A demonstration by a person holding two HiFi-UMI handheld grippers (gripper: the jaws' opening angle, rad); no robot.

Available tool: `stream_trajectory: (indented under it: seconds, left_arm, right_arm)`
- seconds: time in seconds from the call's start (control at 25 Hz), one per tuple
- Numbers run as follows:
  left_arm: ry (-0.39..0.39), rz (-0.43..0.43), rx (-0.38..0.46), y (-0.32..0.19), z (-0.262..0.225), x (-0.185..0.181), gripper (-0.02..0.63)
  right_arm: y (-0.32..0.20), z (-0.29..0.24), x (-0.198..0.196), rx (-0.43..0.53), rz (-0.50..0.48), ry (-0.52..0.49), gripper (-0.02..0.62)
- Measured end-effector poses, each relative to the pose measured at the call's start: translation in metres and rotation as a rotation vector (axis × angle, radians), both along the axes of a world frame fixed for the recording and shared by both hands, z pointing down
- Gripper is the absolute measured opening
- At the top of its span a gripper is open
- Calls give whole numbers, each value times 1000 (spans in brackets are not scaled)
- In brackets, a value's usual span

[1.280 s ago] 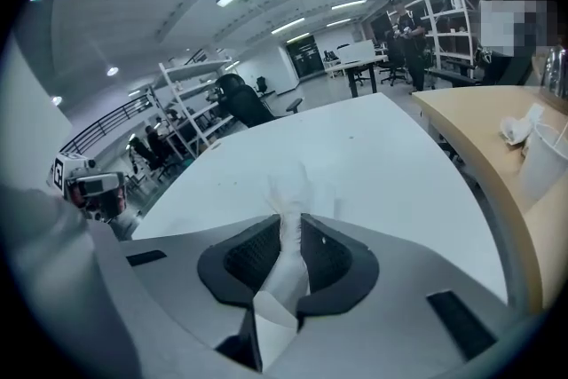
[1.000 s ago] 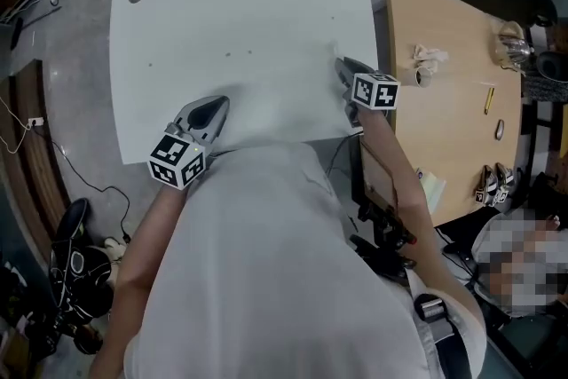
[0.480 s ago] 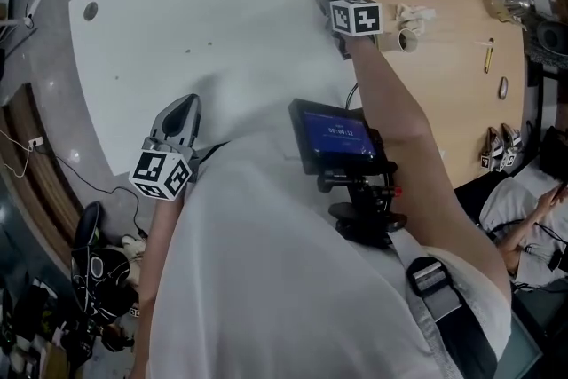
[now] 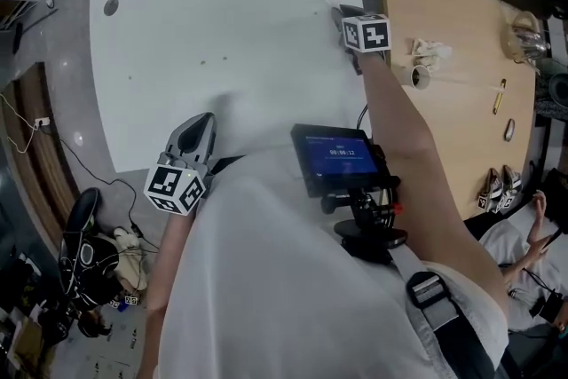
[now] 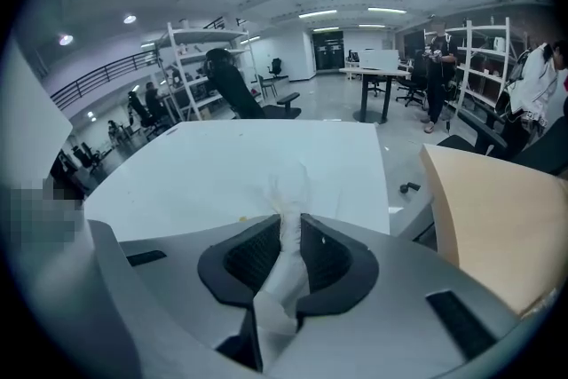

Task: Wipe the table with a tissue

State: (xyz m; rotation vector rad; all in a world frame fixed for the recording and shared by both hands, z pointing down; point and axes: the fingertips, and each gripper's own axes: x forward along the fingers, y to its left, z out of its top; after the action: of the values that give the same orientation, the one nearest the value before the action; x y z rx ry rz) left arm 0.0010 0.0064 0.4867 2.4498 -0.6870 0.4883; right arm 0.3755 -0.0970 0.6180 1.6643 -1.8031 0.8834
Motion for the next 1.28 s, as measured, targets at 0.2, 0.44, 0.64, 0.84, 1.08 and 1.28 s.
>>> stream_trajectory:
  seconds: [0.2, 0.44, 0.64, 0.84, 1.08, 1.28]
  left_arm:
    - [-6, -21, 1, -1, 0, -7, 6]
    - [-7, 4, 3, -3, -4, 0, 6]
    - [-13, 8, 8, -5, -5, 1, 5]
    - [-13, 11, 6, -6, -3, 1, 5]
    - [-12, 5, 7, -7, 0, 0, 6]
    - [-6, 0, 16, 5, -4, -6, 5]
  right_arm:
    - [-3, -2, -9, -11, -23, 36, 72]
    - [-9, 4, -41, -52, -146, 57, 71]
    - [-15, 3, -69, -63, -203, 33, 71]
    - [-12, 7, -88, -79, -254, 13, 71]
    - [-8, 11, -117, -92, -328, -26, 71]
    - [26, 3, -171, -130, -458, -170, 71]
